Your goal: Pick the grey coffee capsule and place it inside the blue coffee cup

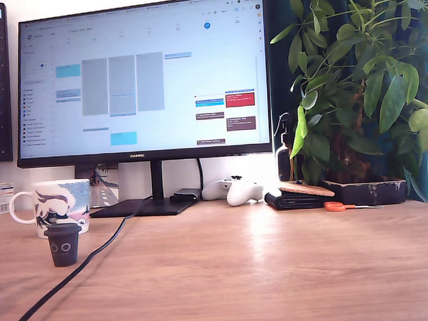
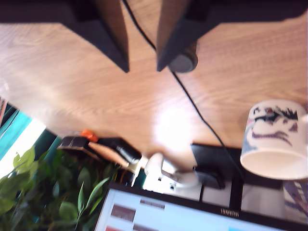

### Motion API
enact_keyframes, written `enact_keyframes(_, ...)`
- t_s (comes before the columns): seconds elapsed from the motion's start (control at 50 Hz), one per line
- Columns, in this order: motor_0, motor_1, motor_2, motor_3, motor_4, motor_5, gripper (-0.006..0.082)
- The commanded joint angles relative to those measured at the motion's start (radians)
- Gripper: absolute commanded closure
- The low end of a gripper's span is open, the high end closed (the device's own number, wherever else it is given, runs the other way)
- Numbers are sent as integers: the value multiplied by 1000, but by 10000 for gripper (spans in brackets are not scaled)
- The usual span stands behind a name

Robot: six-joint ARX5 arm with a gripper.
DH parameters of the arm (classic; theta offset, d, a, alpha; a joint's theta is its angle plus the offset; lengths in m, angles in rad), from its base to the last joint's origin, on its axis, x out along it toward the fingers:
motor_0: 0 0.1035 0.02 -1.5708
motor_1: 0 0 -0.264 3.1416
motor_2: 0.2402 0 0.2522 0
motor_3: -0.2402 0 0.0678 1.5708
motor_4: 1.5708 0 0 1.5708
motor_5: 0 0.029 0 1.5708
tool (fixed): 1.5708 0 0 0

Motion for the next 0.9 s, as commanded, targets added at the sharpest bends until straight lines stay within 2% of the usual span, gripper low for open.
enact_keyframes(0.0,-16,43,6,31,-23,34,-30)
enact_keyframes(0.14,-43,152,6,93,-74,90,-30)
enact_keyframes(0.36,-55,338,7,225,-92,178,-28)
enact_keyframes(0.58,-55,525,40,341,-92,179,-28)
enact_keyframes(0.88,-55,776,153,372,-90,182,-25)
